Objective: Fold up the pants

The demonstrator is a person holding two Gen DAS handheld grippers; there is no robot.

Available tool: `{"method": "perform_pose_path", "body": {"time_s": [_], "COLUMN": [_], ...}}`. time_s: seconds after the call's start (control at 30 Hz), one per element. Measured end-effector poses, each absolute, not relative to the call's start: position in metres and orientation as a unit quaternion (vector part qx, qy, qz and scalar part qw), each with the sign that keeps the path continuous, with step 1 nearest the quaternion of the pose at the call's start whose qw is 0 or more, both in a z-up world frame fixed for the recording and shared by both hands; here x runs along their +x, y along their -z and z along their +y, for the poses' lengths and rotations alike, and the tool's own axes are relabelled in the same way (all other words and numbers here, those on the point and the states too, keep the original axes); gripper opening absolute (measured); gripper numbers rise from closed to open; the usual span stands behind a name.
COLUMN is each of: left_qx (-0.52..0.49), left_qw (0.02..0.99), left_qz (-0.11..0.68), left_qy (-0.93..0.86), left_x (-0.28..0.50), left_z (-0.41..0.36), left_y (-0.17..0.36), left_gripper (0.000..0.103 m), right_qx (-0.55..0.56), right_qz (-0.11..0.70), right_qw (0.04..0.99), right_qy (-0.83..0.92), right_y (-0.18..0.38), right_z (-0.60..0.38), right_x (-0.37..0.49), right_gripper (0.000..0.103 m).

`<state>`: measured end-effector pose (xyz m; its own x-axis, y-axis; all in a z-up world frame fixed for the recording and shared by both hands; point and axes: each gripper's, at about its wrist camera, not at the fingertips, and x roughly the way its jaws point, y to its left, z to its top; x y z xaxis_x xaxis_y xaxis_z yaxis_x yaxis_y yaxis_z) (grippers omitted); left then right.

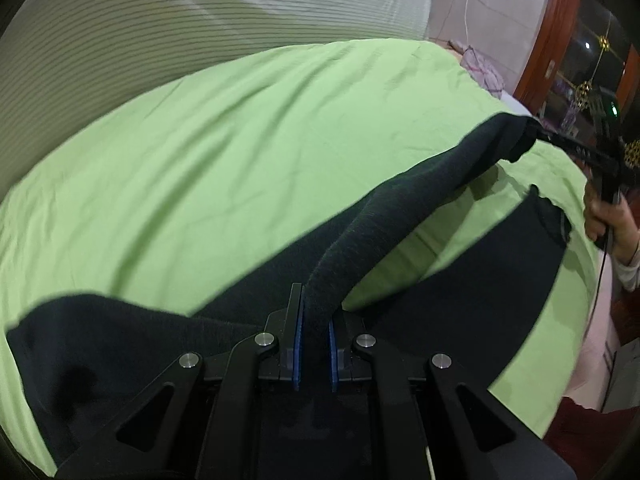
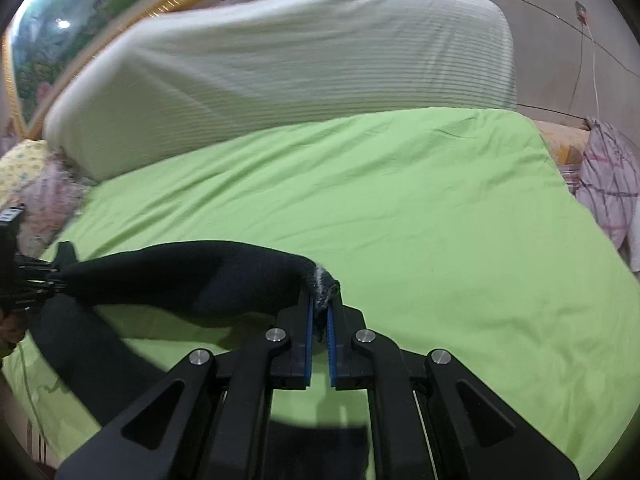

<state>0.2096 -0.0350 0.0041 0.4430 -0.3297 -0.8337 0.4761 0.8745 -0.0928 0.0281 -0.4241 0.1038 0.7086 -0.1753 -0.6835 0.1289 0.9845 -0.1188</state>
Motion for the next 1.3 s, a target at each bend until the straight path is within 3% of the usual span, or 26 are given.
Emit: {"method": "perform_pose_path", "body": {"time_s": [0.4, 1.0, 1.13, 1.17, 1.23, 1.27, 1.3], "left_qx": [0.055, 0.051, 0.033, 0.022, 0.01, 0.004, -0.001], "left_qw": [0.845, 0.827, 0.826, 0.824, 0.826, 0.829, 0.831], "left_qz": [0.469, 0.503, 0.509, 0.511, 0.511, 0.509, 0.508], "left_qy": [0.253, 0.245, 0.242, 0.242, 0.237, 0.233, 0.228], "left_x": [0.134, 0.109, 0.104, 0.101, 0.094, 0.09, 0.088], "left_z": [-0.042, -0.045, -0.044, -0.042, -0.041, -0.039, -0.038], "left_y": [0.009, 0.046, 0.043, 0.042, 0.038, 0.036, 0.033], "left_gripper": [0.008, 0.011, 0.031, 0.037, 0.043, 0.048, 0.05], "right_qx": [-0.08, -0.1, -0.087, -0.08, -0.061, -0.051, -0.044], "right_qz": [0.387, 0.457, 0.451, 0.442, 0.424, 0.406, 0.391], "right_qw": [0.915, 0.877, 0.878, 0.881, 0.889, 0.898, 0.906], "right_qy": [0.085, 0.112, 0.137, 0.148, 0.161, 0.161, 0.159], "right_y": [-0.085, -0.052, -0.059, -0.064, -0.074, -0.082, -0.088], "right_z": [-0.41, -0.411, -0.412, -0.413, -0.415, -0.413, -0.41], "right_x": [-0.045, -0.077, -0.085, -0.089, -0.098, -0.105, -0.109], "right_gripper": [0.006, 0.003, 0.005, 0.012, 0.04, 0.059, 0.063]}}
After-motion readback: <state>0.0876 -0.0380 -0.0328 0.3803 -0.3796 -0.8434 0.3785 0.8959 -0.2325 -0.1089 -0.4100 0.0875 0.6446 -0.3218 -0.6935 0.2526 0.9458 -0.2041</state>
